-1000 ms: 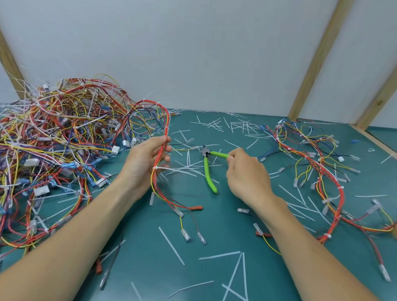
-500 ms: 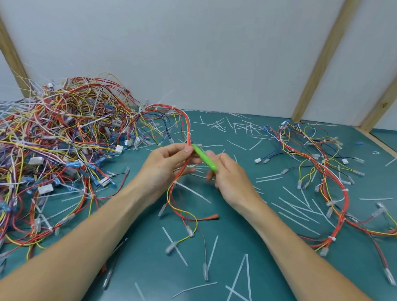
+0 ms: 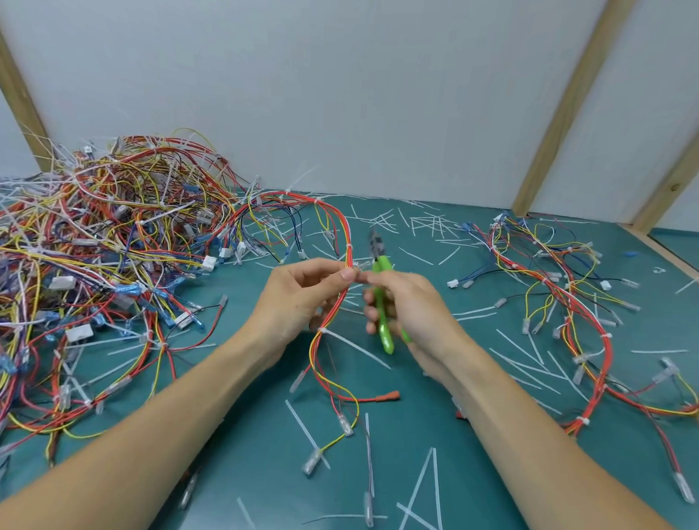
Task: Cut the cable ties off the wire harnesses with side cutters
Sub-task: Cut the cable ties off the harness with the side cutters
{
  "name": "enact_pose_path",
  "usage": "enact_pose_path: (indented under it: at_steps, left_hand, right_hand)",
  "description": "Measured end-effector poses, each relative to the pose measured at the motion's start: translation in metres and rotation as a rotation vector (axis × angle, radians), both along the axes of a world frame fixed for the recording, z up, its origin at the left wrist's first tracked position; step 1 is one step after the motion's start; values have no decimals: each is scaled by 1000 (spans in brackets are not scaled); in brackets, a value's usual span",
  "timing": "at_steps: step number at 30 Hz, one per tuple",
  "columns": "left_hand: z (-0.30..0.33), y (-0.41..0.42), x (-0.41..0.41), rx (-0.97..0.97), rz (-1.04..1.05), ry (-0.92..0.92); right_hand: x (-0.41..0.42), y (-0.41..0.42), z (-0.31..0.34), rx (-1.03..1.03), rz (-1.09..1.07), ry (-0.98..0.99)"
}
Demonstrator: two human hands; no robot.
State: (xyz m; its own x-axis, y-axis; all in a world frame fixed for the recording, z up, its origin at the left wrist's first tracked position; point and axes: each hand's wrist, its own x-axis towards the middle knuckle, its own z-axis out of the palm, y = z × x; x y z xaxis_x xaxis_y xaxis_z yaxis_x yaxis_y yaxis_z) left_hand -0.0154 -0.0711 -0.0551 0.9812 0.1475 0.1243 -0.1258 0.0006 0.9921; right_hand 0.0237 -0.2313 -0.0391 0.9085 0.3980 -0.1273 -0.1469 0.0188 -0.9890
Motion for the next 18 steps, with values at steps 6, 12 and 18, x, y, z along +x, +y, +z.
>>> enact_pose_path:
  at_steps: [6, 12, 18]
  left_hand:
    - [0, -4, 1, -57, 15, 5]
    - [-1, -2, 0, 36, -82, -13]
    - [4, 2, -1, 0, -166, 27]
  right_hand:
    - [0, -7, 6, 35, -25, -110]
    - [-5, -2, -1, -114, 24, -138]
    - [8, -11, 2, -93, -177, -280]
